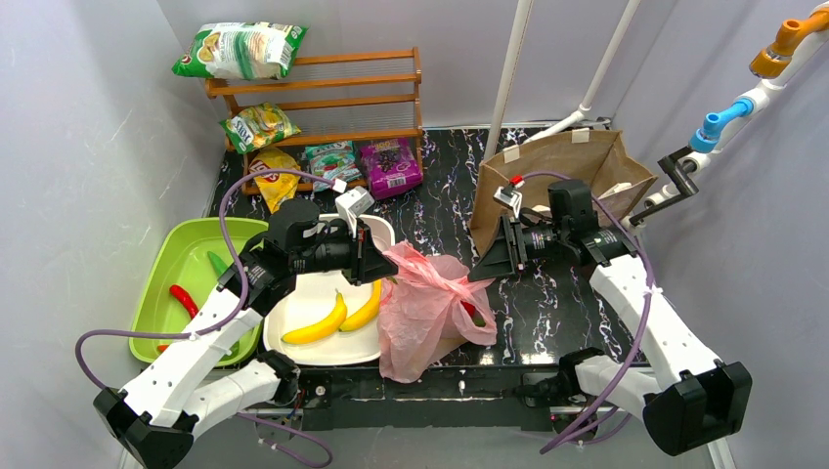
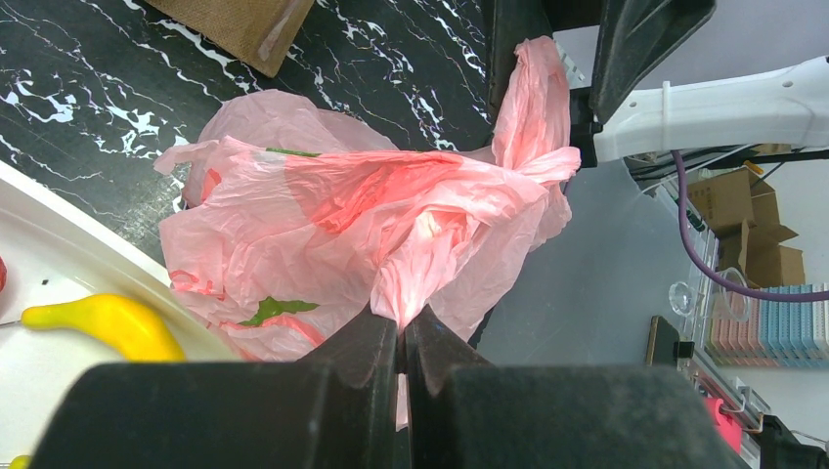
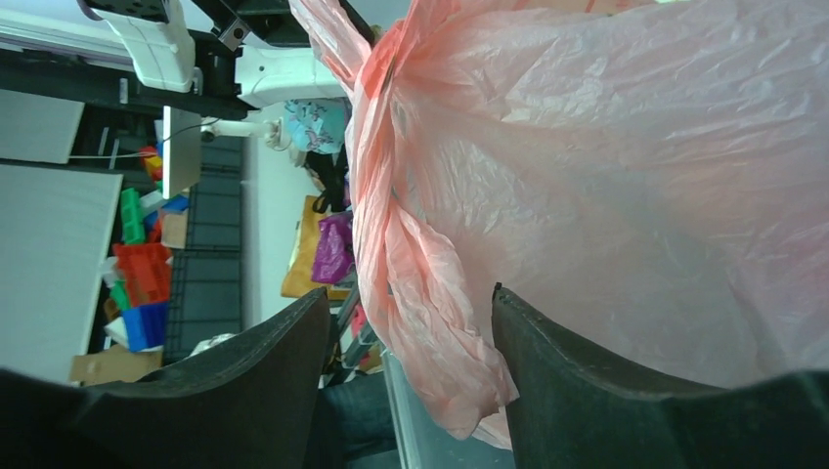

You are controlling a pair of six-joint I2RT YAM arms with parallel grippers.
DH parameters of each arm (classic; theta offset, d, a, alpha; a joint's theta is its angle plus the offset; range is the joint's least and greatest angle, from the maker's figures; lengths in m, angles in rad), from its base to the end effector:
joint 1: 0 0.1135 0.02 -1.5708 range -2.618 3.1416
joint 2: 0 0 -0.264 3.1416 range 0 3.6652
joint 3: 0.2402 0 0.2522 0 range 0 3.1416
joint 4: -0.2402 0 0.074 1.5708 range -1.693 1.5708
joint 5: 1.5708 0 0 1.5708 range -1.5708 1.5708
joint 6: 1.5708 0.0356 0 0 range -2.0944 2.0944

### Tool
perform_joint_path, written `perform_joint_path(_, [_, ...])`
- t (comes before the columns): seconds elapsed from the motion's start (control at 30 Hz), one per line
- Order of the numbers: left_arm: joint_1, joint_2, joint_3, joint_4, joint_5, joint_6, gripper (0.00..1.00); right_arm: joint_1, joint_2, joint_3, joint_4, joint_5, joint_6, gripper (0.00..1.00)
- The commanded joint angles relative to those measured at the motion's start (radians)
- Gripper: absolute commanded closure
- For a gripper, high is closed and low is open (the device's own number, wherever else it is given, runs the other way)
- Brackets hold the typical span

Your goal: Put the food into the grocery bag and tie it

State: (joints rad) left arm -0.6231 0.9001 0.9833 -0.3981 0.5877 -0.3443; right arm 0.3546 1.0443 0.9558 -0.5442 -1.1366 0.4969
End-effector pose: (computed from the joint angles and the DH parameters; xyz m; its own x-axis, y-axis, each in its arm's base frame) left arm 0.1457 -0.1290 0.3684 -0.5452 0.0459 -0.8371 0.7752 0.4076 -0.4826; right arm 0.1842 0.1026 0.3272 -0.8842 -0.1135 -0.4532 -0.4672 0.2214 0.8560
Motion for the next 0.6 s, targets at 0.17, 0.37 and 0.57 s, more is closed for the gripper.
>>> perform_joint_path(0.17, [0.001,-0.003,0.026,-0.011,0.012,0.008,1.00,-0.002,0.039,-0.017,0.029,-0.079,-0.009,0.37])
perform_joint_path(0.37, [0.000,0.007,0.032,-0.012,0.017,0.007,1.00,-0.002,0.045,-0.025,0.016,-0.077,-0.024,0.62])
perform_joint_path(0.57, [0.000,-0.007,0.066,-0.047,-0.010,-0.001,1.00,-0.002,0.035,0.036,-0.126,0.070,-0.070,0.99])
